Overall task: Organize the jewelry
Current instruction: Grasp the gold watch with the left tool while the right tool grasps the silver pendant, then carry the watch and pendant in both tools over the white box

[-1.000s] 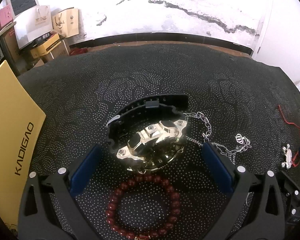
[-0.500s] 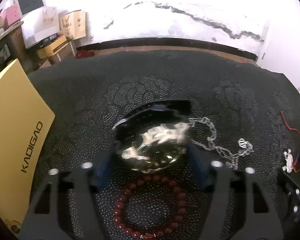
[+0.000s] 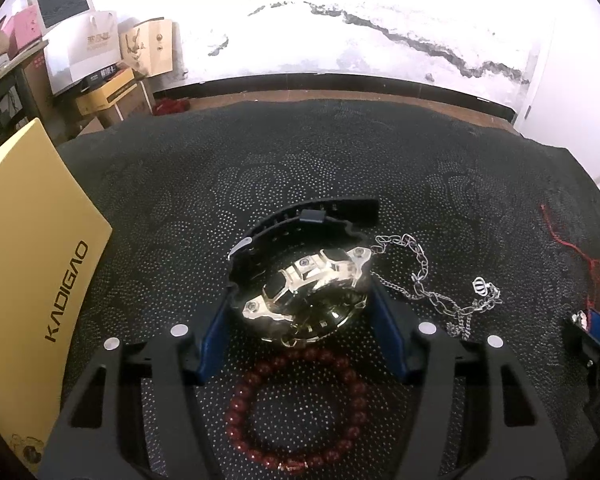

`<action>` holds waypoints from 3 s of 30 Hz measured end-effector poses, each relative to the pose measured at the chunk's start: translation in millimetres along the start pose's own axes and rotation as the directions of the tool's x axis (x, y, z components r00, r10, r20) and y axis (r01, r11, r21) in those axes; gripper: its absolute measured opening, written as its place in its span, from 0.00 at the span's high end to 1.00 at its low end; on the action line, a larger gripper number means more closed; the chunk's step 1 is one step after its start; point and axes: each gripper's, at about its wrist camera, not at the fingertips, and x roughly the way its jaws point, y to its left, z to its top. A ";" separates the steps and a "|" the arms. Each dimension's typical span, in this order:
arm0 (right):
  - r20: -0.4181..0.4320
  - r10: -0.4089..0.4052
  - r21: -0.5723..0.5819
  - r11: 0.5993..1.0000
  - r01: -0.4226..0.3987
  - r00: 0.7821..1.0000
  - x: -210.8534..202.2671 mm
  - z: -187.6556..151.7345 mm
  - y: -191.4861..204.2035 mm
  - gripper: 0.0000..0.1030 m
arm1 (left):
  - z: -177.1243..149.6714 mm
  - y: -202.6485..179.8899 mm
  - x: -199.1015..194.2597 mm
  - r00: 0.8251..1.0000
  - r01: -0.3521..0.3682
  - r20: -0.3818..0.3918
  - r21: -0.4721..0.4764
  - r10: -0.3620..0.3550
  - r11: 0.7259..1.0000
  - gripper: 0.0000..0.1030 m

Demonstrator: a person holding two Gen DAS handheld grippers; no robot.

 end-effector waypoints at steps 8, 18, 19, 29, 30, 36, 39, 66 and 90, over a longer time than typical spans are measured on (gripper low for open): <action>0.042 -0.007 -0.004 1.000 0.007 0.999 -27.0 13.1 -0.2 0.71 | 10.4 3.0 -26.2 1.000 0.012 0.016 0.011 -0.012 1.000 0.40; 0.114 0.006 0.001 1.000 -0.007 0.994 -87.2 43.9 15.2 0.71 | 30.8 9.2 -95.1 0.998 0.009 0.055 0.022 -0.010 1.000 0.40; 0.127 0.006 0.000 1.000 -0.007 0.992 -98.5 47.5 18.3 0.71 | 32.2 10.2 -103.3 0.998 0.011 0.060 0.022 -0.012 1.000 0.40; 0.234 0.025 -0.029 0.999 -0.019 0.972 -197.7 88.0 55.8 0.71 | 44.1 35.7 -210.8 0.989 0.016 0.149 -0.002 -0.015 1.000 0.40; 0.240 0.032 -0.032 0.999 -0.025 0.970 -205.6 91.5 59.2 0.71 | 45.4 39.3 -221.3 0.987 0.014 0.157 -0.004 -0.013 1.000 0.40; 0.284 0.070 -0.079 0.996 -0.050 0.956 -265.9 116.3 95.6 0.71 | 59.0 71.0 -285.7 0.978 -0.014 0.208 -0.026 0.019 1.000 0.40; 0.310 0.094 -0.101 0.993 -0.065 0.946 -291.1 131.0 114.1 0.71 | 64.7 87.1 -315.5 0.972 -0.029 0.230 -0.035 0.036 0.999 0.40; 0.197 0.394 -0.368 0.879 -0.305 0.898 -332.4 229.5 344.2 0.71 | 70.5 279.5 -421.3 0.941 -0.222 0.206 -0.223 0.269 0.949 0.40; -0.176 0.278 -0.358 0.876 -0.324 0.944 -57.3 147.3 430.0 0.71 | -6.1 337.8 -177.3 0.974 -0.218 -0.124 -0.285 0.189 0.933 0.40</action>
